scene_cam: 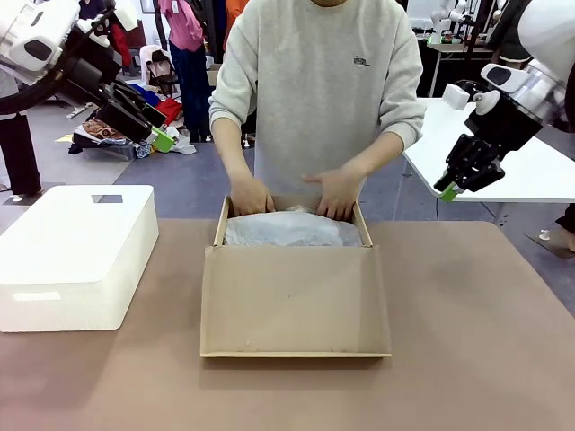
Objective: Pack the shoes into the box.
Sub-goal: Close the Shoes Box.
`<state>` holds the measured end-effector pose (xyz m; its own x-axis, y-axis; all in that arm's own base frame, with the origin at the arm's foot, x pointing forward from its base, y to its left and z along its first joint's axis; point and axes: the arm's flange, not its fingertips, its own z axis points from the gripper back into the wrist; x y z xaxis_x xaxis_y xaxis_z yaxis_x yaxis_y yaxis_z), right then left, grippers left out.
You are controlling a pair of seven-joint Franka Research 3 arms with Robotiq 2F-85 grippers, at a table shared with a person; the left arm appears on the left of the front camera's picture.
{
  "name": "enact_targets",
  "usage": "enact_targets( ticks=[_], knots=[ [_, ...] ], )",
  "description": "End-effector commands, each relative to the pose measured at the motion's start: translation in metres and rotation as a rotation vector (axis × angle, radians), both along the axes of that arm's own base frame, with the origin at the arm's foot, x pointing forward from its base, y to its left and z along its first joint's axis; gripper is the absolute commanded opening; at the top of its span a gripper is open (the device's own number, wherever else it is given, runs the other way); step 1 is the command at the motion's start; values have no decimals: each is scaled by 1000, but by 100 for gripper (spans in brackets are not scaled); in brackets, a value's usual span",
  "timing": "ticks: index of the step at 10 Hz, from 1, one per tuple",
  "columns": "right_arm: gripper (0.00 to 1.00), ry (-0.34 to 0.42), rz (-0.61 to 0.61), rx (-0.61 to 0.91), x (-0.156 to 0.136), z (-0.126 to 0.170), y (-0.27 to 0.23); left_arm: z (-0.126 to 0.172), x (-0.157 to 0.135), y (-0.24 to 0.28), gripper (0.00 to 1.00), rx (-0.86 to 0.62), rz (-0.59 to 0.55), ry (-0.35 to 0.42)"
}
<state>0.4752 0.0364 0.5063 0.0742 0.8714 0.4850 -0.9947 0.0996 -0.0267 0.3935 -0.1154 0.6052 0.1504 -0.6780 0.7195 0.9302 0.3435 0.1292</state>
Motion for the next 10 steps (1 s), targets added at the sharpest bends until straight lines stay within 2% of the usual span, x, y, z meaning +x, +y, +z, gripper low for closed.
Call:
enact_targets(
  ticks=[1,10],
  knots=[
    [0,37,-56,38,-4,-5,2,1,1,1,100,-19,-11,-3],
    [0,131,-110,108,-27,-50,5,1,1,1,100,-19,-11,-3]
  ],
)
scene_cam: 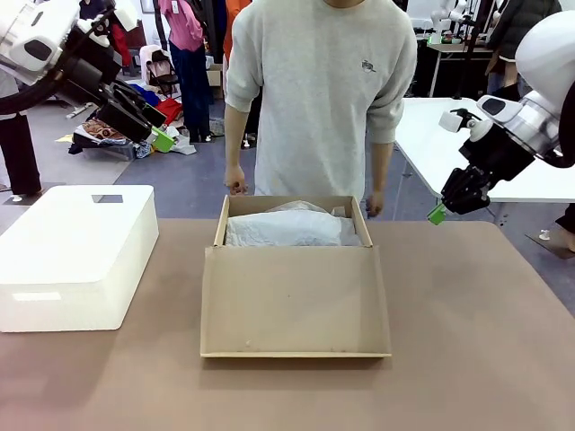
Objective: Pack the shoes into the box.
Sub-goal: Close the Shoes Box.
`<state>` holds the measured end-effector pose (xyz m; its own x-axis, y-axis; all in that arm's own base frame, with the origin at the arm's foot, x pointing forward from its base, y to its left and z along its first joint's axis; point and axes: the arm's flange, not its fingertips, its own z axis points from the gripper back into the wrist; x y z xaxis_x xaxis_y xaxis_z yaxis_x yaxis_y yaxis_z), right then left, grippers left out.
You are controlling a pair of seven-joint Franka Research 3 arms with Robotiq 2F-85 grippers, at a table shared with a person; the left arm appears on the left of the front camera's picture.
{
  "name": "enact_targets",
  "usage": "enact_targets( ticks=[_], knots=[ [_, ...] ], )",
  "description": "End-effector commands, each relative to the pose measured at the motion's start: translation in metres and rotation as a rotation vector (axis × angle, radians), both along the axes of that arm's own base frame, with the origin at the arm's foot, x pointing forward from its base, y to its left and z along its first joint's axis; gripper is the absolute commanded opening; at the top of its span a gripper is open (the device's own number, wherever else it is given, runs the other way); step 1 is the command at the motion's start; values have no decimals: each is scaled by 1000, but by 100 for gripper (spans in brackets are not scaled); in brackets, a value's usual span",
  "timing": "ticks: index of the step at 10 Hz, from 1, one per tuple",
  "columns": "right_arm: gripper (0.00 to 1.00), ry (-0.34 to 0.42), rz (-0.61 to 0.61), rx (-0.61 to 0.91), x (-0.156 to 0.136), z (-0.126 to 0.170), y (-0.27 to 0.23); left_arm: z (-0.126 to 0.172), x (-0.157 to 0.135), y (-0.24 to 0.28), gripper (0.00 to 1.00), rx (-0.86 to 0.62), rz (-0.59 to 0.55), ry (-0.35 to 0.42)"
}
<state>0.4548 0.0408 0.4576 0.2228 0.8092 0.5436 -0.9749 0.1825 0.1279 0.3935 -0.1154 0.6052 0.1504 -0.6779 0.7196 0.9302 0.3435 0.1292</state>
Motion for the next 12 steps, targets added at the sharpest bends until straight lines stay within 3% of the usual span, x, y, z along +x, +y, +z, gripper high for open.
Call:
enact_targets(
  ticks=[1,8,12],
  knots=[
    [0,-12,-28,-8,-8,0,0,1,1,1,100,-19,-11,-3],
    [0,4,1,-2,-1,-3,0,1,1,1,100,-19,-11,-3],
    [0,-28,-19,121,-9,-45,0,1,1,1,100,-19,-11,-3]
  ],
)
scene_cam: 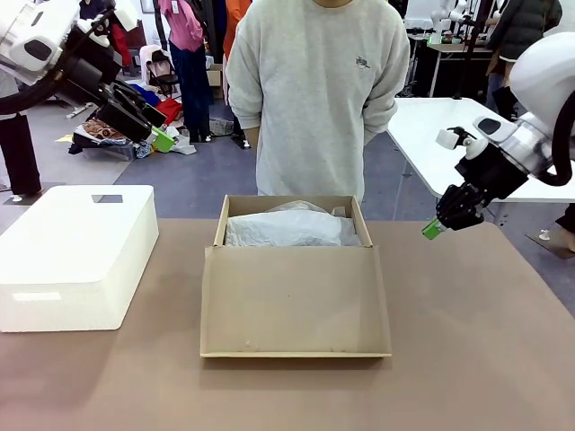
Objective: Pack the shoes into the box.
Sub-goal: Close the Shoes Box.
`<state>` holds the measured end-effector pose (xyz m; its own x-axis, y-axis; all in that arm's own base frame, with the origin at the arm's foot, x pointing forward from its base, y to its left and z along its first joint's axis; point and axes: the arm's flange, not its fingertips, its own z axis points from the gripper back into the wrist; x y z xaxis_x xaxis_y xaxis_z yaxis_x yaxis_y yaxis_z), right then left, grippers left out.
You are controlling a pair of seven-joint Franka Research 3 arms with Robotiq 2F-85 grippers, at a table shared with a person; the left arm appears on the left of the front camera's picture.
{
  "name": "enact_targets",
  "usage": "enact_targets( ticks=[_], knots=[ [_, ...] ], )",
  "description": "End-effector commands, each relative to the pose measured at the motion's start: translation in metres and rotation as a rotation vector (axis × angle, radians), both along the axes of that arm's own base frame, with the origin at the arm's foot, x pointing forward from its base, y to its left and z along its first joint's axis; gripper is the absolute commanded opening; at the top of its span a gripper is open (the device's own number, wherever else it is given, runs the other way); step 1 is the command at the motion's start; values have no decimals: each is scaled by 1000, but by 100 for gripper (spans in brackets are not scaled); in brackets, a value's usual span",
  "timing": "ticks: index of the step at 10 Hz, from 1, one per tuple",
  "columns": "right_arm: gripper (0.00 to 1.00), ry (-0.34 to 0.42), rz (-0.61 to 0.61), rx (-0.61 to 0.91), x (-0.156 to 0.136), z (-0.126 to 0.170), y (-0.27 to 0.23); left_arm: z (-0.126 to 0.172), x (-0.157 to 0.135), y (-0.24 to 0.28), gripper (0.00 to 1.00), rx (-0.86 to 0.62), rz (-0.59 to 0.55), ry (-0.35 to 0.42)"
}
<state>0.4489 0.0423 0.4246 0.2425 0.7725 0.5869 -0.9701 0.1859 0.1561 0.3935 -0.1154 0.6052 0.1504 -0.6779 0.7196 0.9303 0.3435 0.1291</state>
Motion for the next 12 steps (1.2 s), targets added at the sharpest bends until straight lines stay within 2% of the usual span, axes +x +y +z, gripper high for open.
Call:
enact_targets(
  ticks=[1,4,8,12],
  knots=[
    [0,-55,-6,91,-9,-23,-3,1,1,1,100,-19,-11,-3],
    [0,-39,-21,110,-22,-53,-2,1,1,1,100,-19,-11,-3],
    [0,-77,-44,182,-31,-83,10,1,1,1,100,-19,-11,-3],
    [0,-42,-49,191,-34,-111,23,1,1,1,100,-19,-11,-3]
  ],
)
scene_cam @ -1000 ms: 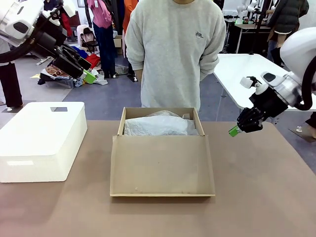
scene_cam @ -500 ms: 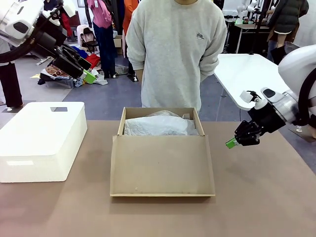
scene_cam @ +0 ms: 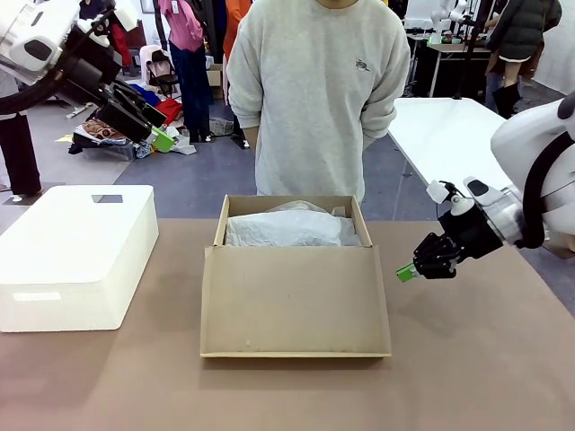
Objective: Pack the shoes into the box.
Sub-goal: Close the Shoes Box.
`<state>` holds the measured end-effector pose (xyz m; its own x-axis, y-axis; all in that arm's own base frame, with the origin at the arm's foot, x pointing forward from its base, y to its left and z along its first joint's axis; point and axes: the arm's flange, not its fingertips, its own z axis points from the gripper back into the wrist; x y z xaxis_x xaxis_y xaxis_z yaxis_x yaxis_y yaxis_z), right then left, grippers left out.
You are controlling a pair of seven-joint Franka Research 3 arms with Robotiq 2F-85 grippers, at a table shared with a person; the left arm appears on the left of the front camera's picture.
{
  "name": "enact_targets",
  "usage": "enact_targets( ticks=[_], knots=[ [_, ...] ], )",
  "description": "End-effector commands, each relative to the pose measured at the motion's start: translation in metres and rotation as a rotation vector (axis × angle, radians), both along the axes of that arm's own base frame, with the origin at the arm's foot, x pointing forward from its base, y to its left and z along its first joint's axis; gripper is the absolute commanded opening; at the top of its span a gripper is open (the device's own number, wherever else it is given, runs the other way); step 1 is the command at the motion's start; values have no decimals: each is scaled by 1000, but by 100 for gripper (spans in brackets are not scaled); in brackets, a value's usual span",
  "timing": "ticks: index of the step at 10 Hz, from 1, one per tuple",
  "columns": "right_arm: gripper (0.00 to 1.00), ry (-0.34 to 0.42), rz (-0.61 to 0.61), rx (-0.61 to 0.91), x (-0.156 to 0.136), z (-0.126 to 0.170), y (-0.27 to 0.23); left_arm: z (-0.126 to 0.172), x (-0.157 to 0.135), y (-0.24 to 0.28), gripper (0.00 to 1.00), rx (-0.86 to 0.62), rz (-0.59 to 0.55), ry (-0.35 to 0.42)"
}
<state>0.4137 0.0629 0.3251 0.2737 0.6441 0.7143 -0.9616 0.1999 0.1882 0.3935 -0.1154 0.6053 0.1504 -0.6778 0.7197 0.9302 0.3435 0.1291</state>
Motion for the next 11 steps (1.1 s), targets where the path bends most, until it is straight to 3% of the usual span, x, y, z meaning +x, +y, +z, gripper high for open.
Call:
enact_targets(
  ticks=[1,11],
  knots=[
    [0,-29,-4,9,2,-17,6,1,1,1,100,-19,-11,-3],
    [0,19,3,4,19,-63,22,1,1,1,100,-19,-11,-3]
  ],
)
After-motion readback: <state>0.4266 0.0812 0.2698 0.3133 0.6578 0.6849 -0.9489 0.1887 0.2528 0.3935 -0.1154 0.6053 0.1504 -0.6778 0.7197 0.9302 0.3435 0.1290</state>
